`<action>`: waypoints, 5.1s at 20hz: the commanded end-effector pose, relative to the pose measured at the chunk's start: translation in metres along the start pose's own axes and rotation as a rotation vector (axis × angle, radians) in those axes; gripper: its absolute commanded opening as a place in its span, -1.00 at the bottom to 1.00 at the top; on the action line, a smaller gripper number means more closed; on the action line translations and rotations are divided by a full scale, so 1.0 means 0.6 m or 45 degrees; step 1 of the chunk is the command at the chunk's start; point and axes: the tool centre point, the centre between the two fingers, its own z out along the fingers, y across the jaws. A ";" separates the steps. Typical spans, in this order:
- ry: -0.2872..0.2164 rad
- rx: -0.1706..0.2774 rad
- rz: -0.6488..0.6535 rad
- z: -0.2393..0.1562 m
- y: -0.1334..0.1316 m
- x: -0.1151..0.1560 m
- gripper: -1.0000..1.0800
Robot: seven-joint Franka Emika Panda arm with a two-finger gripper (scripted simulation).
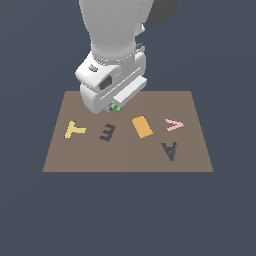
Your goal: Insert a designated object into the corresponding slot on a board.
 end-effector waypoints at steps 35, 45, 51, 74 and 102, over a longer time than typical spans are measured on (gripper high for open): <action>-0.012 -0.001 -0.408 0.095 0.008 -0.046 -1.00; -0.012 -0.001 -0.408 0.092 0.009 -0.046 -1.00; -0.012 -0.001 -0.404 0.089 0.009 -0.045 -1.00; -0.011 -0.004 0.180 0.086 0.031 0.005 -1.00; -0.009 -0.008 1.399 0.079 0.135 0.047 -1.00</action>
